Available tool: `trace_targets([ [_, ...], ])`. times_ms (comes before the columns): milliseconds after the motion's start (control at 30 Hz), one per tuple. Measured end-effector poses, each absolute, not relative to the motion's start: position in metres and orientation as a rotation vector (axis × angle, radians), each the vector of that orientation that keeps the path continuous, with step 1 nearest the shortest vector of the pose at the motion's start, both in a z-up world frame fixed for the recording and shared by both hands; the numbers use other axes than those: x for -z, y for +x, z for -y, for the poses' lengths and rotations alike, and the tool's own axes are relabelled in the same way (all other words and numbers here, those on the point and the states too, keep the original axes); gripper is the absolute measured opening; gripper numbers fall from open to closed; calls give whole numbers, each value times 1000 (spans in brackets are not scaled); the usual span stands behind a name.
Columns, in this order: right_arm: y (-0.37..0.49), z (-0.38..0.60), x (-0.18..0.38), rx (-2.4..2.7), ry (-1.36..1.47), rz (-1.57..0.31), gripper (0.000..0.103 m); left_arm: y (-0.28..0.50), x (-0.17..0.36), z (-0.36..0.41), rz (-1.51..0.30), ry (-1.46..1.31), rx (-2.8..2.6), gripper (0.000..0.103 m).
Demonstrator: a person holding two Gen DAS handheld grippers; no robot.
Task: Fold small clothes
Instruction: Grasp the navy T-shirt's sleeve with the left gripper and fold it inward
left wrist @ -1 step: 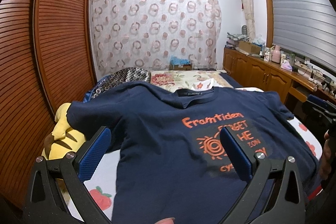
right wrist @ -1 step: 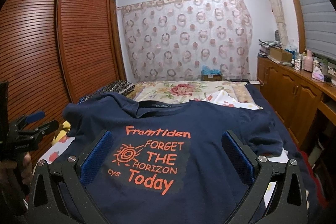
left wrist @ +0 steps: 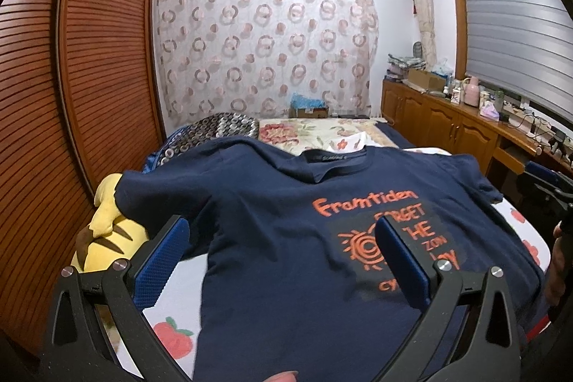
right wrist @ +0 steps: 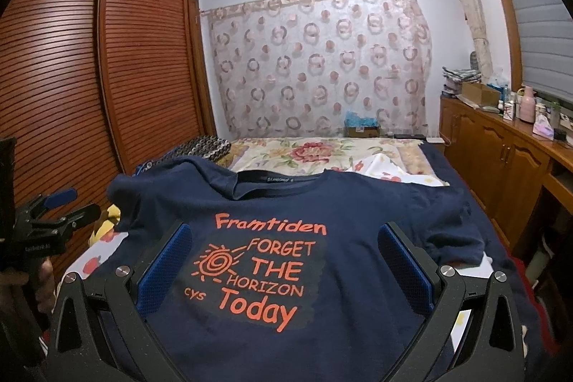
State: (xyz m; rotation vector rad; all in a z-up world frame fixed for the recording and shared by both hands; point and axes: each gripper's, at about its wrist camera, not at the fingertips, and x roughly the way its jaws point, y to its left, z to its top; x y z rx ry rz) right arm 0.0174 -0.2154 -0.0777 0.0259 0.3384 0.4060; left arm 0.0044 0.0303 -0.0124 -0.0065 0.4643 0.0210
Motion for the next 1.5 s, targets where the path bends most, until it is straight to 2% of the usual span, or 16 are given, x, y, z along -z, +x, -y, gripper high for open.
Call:
trace_targets([
  [567,56,206,87,-527,1,-466,100,28,41,-116,-590,-74,-38,103],
  [667,59,209,86,-539,-5,-478,100,38,50,-136,-629,-101,-50,95],
  [733,62,209,87,-542,-6,-482,100,49,59,-150,-683,-131,-42,79],
  [800,64,210,87,-546,-7,-488,100,60,69,-162,-729,-168,-31,71],
  [967,74,201,86,-564,-25,-495,100,84,87,-182,-800,-218,-39,62],
  [1033,79,198,85,-571,-37,-498,100,95,95,-188,-833,-223,-44,54],
  [1167,83,186,84,-594,-49,-508,100,112,108,-193,-912,-215,-61,49],
  [1400,89,174,84,-631,-82,-518,100,121,114,-195,-948,-192,-73,47],
  [1433,90,174,85,-635,-87,-518,100,122,115,-194,-948,-175,-87,39],
  [1500,89,170,86,-639,-92,-518,100,119,115,-192,-934,-133,-112,32],
])
